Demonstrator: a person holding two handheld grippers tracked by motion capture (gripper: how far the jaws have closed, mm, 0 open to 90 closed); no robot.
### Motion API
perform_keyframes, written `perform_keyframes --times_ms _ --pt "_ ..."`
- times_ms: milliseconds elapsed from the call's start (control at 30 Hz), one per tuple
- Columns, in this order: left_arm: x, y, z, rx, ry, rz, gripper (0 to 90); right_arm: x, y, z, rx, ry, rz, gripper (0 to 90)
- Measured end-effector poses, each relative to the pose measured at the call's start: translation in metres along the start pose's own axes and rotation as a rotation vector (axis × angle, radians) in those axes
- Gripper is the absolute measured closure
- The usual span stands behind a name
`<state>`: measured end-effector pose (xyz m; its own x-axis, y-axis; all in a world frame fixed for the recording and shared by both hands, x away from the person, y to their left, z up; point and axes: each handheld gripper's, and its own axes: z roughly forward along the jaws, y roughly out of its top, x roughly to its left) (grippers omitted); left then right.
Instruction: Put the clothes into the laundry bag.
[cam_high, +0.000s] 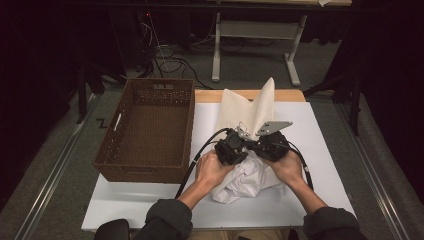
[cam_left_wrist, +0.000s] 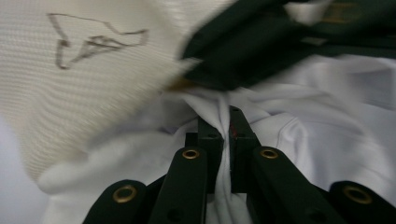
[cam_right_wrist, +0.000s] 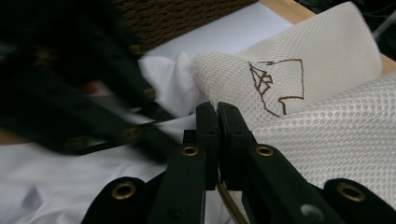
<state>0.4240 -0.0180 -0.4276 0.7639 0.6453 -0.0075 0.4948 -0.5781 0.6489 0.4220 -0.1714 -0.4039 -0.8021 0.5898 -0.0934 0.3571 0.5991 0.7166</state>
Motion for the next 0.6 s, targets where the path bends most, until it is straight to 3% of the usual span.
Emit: perform_keyframes --times_ms 67,133,267,433,600 --pt "0.007 0.000 0.009 -0.005 0.040 -0.043 86.5 0.002 -0.003 0.000 0.002 0.012 0.000 89.0" --pt "0.012 0.001 0.009 -0.009 0.032 -0.076 84.8 0.004 -0.008 0.001 0.013 0.010 0.005 89.0" --pt "0.010 0.000 0.001 0.025 0.044 -0.056 68.1 -0.003 -0.020 0.007 0.041 -0.002 0.033 89.0" --pt "0.010 -0.003 -0.025 0.042 0.069 -0.047 47.8 -0.012 -0.032 0.016 0.078 -0.014 0.066 88.9" --pt "0.009 -0.013 -0.048 0.041 0.066 -0.047 39.3 -0.011 -0.032 0.020 0.091 -0.028 0.063 88.9"
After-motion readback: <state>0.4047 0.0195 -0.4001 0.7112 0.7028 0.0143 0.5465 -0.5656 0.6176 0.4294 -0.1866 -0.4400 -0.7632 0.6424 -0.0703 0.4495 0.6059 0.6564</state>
